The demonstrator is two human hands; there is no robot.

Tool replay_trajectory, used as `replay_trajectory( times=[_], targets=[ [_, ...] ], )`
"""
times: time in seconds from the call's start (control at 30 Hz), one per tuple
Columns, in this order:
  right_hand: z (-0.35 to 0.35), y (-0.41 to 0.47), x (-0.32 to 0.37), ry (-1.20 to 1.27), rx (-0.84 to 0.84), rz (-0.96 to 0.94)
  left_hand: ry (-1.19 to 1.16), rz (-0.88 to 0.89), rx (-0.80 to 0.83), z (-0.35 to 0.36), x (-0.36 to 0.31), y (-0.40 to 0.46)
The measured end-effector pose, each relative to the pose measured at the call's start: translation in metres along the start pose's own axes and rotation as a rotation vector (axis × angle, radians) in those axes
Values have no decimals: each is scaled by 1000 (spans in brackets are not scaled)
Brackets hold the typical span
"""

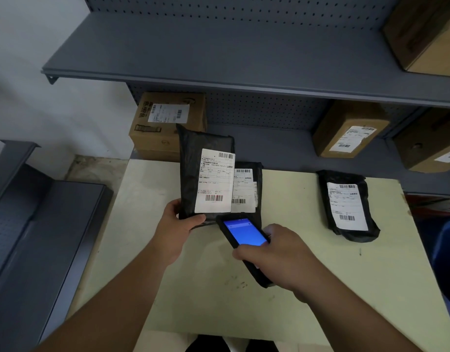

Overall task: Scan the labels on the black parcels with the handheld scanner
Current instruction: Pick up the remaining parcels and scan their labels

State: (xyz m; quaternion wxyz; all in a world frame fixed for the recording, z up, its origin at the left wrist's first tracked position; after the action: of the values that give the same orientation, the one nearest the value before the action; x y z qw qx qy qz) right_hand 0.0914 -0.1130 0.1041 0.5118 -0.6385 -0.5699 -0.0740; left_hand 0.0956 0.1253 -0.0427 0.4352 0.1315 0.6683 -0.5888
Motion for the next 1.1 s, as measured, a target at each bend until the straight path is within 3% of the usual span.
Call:
replay_trajectory(
  times=[0.53, 1.1],
  targets=[
    [-4, -3, -11, 36, -29, 25, 23, -22, 16, 10, 1, 0],
    [-63, -6, -58, 117, -89, 88, 43, -132, 158, 105, 23, 7]
  ],
)
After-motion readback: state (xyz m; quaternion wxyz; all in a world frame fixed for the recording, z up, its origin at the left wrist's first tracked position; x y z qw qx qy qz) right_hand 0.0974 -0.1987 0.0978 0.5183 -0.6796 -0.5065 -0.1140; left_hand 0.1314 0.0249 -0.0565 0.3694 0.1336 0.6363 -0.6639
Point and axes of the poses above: each hand's wrist, its own y-axis towards the middle knuckle, its own z-axis out of the palm, x = y × z, the point moved 2 cm from there along y, towards the middle knuckle, and after that the axes turned 10 degrees about -z, right-handed, at the moved point
